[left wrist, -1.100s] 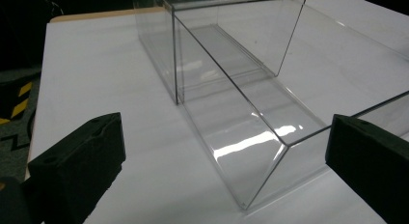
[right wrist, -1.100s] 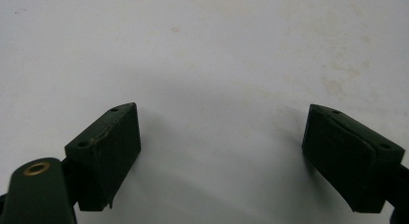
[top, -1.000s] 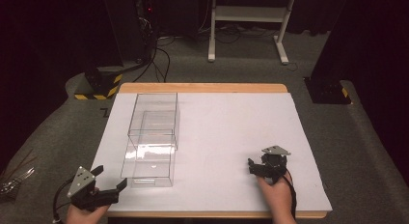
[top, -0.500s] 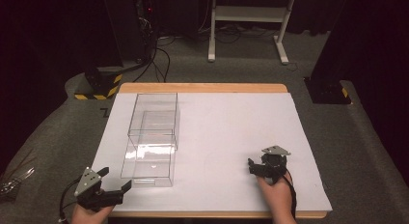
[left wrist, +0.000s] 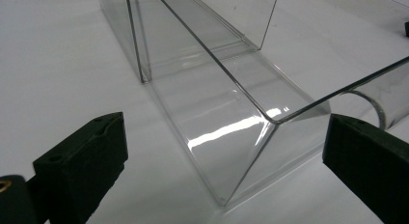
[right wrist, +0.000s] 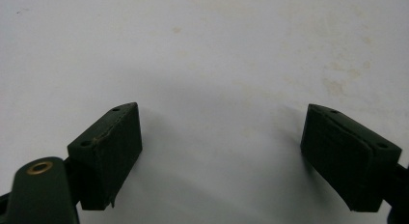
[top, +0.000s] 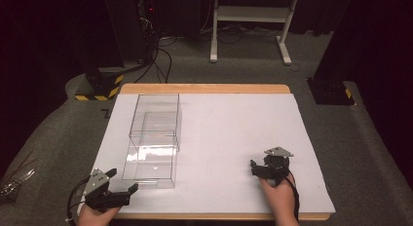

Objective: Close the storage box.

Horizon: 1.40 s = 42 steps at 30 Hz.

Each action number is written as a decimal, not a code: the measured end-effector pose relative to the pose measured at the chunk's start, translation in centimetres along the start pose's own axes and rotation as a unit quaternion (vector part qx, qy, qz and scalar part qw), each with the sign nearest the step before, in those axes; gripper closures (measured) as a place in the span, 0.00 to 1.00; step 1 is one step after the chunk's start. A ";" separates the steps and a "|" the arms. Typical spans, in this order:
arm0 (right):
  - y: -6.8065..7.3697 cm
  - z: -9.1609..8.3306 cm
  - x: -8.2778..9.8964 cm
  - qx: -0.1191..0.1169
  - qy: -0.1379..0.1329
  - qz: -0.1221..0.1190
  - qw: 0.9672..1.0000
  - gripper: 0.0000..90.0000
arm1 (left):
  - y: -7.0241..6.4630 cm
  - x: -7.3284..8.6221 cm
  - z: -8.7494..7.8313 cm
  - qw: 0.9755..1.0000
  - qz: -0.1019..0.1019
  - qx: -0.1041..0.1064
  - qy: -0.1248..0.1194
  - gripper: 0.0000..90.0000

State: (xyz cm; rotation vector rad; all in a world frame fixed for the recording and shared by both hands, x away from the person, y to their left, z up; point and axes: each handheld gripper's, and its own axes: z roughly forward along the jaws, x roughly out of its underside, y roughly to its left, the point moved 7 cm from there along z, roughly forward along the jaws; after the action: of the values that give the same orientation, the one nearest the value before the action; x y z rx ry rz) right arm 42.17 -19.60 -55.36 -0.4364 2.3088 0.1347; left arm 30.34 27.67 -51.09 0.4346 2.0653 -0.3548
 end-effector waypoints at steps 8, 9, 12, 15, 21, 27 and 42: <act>0.0 0.0 0.0 0.000 0.000 -0.001 1.000 0.16 | -0.7 -0.2 0.0 1.000 0.007 0.018 -0.013 0.20; 0.0 0.0 0.0 0.000 0.000 -0.001 1.000 0.16 | -0.7 -0.2 0.0 1.000 0.007 0.018 -0.013 0.21; 0.0 0.0 0.0 0.000 -0.001 -0.002 1.000 0.16 | -0.8 -0.2 0.0 1.000 0.008 0.020 -0.018 0.25; 0.0 0.0 0.0 -0.001 -0.001 -0.002 1.000 0.16 | -0.8 -0.3 0.0 1.000 0.007 0.015 -0.020 0.28; 0.0 0.0 0.0 0.000 -0.001 -0.002 1.000 0.16 | -0.7 -0.4 0.3 1.000 -0.001 0.009 -0.021 0.29; 0.0 0.0 0.0 -0.001 -0.001 -0.002 1.000 0.16 | -0.6 -0.6 0.7 1.000 -0.004 0.006 -0.023 0.29; 0.0 0.0 0.0 -0.002 0.000 -0.002 1.000 0.16 | 0.2 -1.2 1.6 1.000 -0.012 0.002 -0.019 0.30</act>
State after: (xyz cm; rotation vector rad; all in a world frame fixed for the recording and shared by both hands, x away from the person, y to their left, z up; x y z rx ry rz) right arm 42.19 -19.61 -55.36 -0.4422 2.3074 0.1370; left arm 32.19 26.95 -50.81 0.4018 2.0356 -0.3787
